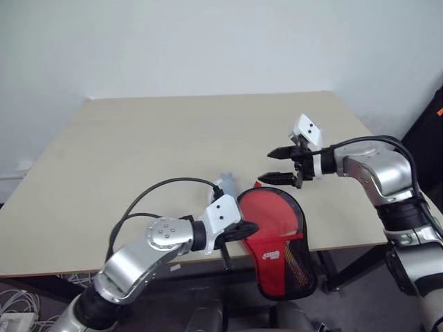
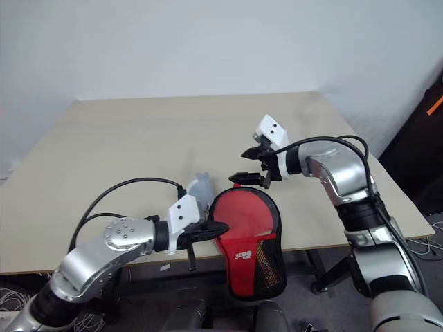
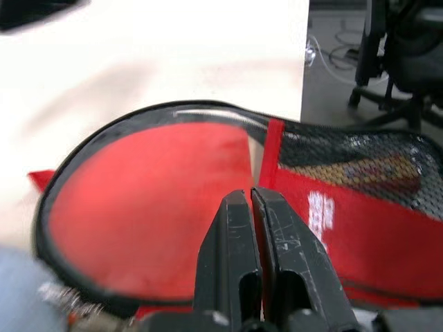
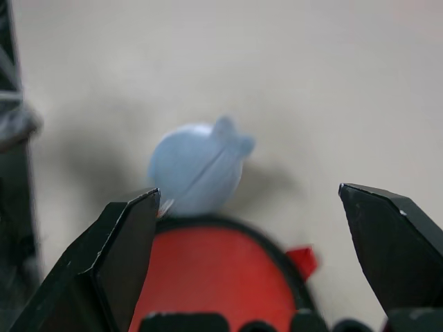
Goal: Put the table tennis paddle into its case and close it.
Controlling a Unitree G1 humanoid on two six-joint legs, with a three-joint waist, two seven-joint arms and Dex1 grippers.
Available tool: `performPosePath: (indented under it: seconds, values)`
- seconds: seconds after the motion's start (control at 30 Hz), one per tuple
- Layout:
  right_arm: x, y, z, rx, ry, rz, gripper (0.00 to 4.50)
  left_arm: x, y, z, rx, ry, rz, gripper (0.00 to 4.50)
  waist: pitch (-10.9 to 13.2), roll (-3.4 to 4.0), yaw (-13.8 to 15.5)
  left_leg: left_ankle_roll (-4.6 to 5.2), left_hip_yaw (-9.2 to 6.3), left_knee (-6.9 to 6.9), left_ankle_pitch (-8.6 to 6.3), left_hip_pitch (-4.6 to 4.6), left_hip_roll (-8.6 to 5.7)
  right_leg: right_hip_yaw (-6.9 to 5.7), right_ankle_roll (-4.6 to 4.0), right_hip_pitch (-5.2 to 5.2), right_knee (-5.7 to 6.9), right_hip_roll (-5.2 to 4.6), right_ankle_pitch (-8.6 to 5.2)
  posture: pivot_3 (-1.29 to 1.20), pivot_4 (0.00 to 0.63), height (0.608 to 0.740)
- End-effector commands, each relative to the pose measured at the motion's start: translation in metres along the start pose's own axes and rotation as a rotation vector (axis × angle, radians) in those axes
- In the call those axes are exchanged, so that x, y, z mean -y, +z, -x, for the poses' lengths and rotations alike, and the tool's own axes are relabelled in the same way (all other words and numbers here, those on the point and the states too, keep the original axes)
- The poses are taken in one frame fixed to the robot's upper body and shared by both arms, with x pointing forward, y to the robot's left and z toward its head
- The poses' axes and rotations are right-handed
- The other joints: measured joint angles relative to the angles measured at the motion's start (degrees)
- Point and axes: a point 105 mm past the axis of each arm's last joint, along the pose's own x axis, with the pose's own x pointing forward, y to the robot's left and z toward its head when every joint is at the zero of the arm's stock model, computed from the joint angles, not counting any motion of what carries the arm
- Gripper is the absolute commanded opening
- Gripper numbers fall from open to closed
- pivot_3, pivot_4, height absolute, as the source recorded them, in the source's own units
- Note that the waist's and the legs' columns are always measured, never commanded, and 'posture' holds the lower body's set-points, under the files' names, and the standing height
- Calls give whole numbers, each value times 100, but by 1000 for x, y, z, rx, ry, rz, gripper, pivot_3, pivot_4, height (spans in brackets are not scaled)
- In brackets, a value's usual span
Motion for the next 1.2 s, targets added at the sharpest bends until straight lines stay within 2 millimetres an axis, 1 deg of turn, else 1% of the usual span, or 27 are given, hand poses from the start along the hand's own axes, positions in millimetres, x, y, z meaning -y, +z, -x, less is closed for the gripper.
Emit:
performPosePath:
  seconds: [0.03,0.1,0.17,0.33,0.43,0.53,0.63,0.8,0.97,1.2]
  values:
    - [11,18,-11,29,-33,26,4500,-4,9,-10,58,4,3,29,-1,1,0,0,0,0,0,0,0,0,0,0,0,0,0,0,0,698]
    - [12,21,-24,32,-21,4,4500,-7,9,-17,72,10,28,29,-1,2,-1,0,-1,0,0,0,-1,0,-7,1,0,0,5,0,0,698]
    - [10,25,-38,31,5,-9,4500,-6,0,-23,43,3,12,29,-2,2,-4,0,-2,0,0,0,-1,0,-20,0,2,1,13,0,0,698]
    - [5,33,-67,26,57,-1,4500,2,-12,-36,39,-34,28,29,-2,9,-40,-1,-3,-2,1,0,-3,1,-25,-2,5,3,16,0,0,698]
    - [1,38,-85,22,79,-8,4500,9,-15,-45,41,-50,43,29,-3,10,-110,-3,-6,-3,2,0,-3,0,-26,-2,7,3,17,0,0,698]
    - [-2,36,-99,12,88,-9,4500,10,-18,-49,37,-45,40,29,-3,12,-132,-6,-11,-10,4,3,-3,0,-27,-5,10,5,17,0,0,698]
    - [-8,29,-111,-12,116,-9,4500,5,-23,-51,21,-23,27,29,-4,14,-149,-12,-13,-17,7,3,-3,0,-28,-7,11,7,18,0,0,698]
    - [-20,9,-122,-85,175,4,4500,-2,-32,-50,5,14,16,29,-4,18,-188,-14,-17,-18,9,2,-4,0,-28,-9,13,8,18,0,0,698]
    - [-25,-7,-127,-147,204,36,4500,-7,-37,-50,-2,42,5,29,-6,22,-262,-18,-25,-23,11,3,-6,-3,-28,-10,17,8,18,0,0,698]
    - [-28,-18,-127,-190,226,61,4500,-13,-38,-51,0,62,1,29,-7,26,-272,-21,-25,-31,12,7,-6,-2,-29,-11,19,8,18,0,0,698]
